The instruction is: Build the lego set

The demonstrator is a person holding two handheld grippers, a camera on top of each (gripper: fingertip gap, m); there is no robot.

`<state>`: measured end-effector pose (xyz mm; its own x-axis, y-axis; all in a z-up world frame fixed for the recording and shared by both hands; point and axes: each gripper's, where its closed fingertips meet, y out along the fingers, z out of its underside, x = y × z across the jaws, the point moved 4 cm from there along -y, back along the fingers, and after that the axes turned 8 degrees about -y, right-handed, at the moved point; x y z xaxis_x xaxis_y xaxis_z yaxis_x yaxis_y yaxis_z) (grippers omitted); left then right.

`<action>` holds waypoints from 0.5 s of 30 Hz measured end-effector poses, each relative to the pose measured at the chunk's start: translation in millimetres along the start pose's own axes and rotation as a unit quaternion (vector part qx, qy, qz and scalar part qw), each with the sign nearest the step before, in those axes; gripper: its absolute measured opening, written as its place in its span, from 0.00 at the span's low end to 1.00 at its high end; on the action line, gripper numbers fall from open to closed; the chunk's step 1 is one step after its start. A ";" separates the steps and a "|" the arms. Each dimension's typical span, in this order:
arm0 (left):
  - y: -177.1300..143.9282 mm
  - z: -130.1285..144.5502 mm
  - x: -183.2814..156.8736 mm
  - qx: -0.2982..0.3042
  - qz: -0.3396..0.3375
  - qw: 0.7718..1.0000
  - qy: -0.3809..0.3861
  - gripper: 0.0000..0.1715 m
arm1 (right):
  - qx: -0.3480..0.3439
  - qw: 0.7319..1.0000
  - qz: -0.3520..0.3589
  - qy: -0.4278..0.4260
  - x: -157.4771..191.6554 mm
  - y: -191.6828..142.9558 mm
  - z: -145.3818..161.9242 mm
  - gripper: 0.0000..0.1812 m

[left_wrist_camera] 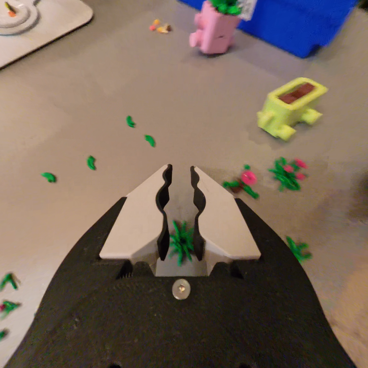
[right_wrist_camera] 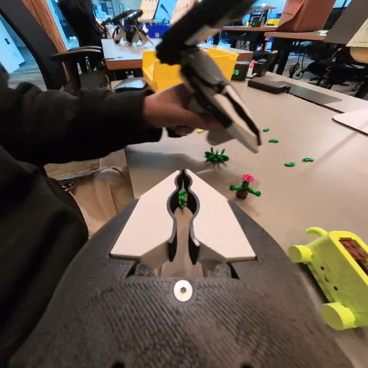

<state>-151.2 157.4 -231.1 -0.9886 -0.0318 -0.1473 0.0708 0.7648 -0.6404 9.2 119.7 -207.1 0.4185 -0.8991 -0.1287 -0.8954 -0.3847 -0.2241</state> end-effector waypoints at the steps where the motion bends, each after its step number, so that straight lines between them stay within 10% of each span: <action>1: 13.2 -8.6 9.8 0.012 -0.011 1.000 -0.006 0.11 | -0.002 1.000 -0.002 0.002 0.0 -0.5 -0.3 0.00; 15: 65.6 -18.8 35.7 0.067 -0.022 0.995 -0.064 0.02 | -0.047 0.998 0.039 -0.011 -3.4 -12.9 -7.5 0.00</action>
<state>-184.3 218.6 -264.2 -0.9667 -0.1515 -0.2061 0.0531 0.6691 -0.7413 18.1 126.1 -196.5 0.3502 -0.9223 -0.1634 -0.9350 -0.3336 -0.1207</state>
